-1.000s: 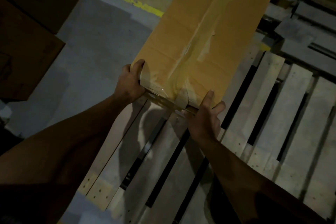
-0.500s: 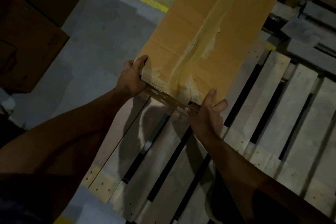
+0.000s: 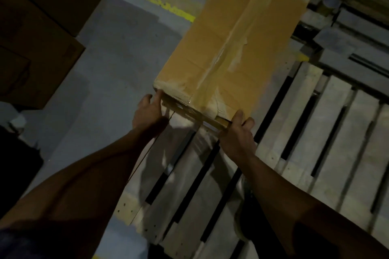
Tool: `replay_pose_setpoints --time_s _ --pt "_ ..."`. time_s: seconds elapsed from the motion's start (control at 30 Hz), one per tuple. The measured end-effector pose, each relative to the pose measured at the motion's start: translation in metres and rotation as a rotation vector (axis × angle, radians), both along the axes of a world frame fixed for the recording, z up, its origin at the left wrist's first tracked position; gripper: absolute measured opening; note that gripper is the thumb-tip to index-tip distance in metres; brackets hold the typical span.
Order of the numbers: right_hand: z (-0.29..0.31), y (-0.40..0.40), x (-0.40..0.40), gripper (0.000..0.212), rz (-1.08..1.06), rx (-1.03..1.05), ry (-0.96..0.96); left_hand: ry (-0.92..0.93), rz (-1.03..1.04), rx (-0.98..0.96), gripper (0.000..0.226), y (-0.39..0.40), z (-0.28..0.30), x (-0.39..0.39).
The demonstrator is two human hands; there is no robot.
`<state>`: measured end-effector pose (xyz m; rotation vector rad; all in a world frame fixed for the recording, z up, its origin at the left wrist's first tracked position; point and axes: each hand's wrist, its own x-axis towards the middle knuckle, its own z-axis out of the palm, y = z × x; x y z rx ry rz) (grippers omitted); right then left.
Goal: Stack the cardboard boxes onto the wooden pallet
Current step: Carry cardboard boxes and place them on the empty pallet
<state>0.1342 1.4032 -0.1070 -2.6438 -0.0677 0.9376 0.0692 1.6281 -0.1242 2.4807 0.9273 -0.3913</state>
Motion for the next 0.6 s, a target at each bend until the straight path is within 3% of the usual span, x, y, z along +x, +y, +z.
replay_pose_setpoints --time_s 0.13,0.37,0.6 --pt "0.057 -0.022 -0.036 0.063 0.054 0.048 0.01 0.027 -0.036 -0.011 0.063 -0.031 0.045 -0.048" --pt "0.184 -0.045 -0.134 0.059 0.031 0.002 -0.011 0.071 -0.247 -0.078 0.068 -0.073 0.151 -0.145" --pt "0.287 -0.079 -0.269 0.057 -0.064 0.025 -0.114 -0.124 -0.52 0.066 0.059 -0.1 0.26 -0.25"
